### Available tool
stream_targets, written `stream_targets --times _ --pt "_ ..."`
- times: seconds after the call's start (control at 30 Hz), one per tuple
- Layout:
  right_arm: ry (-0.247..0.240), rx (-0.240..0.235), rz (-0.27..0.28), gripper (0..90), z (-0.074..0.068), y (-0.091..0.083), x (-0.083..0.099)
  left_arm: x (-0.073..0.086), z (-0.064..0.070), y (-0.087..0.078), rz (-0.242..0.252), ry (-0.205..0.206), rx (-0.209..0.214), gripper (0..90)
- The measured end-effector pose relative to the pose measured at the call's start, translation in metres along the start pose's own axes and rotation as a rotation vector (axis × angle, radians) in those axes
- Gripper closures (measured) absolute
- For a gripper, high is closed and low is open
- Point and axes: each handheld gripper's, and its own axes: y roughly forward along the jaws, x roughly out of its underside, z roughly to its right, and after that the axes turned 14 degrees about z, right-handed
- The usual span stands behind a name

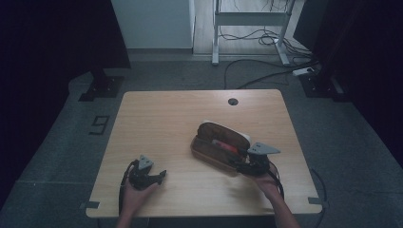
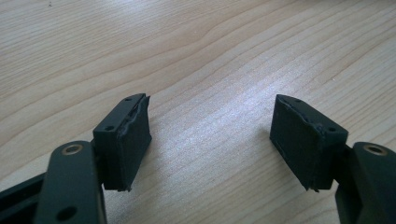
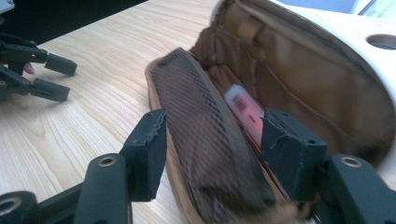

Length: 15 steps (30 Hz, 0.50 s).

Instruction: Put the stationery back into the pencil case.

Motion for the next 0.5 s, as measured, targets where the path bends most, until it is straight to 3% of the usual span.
stream_targets --times 0.3,0.5 --pt "0.02 0.059 -0.015 39.2 0.018 -0.023 0.014 0.0 0.0 0.0 0.0 0.0 0.0 28.3" --pt "0.031 0.111 -0.057 38.8 0.035 -0.034 0.031 0.0 0.0 0.0 0.0 0.0 0.0 28.3"
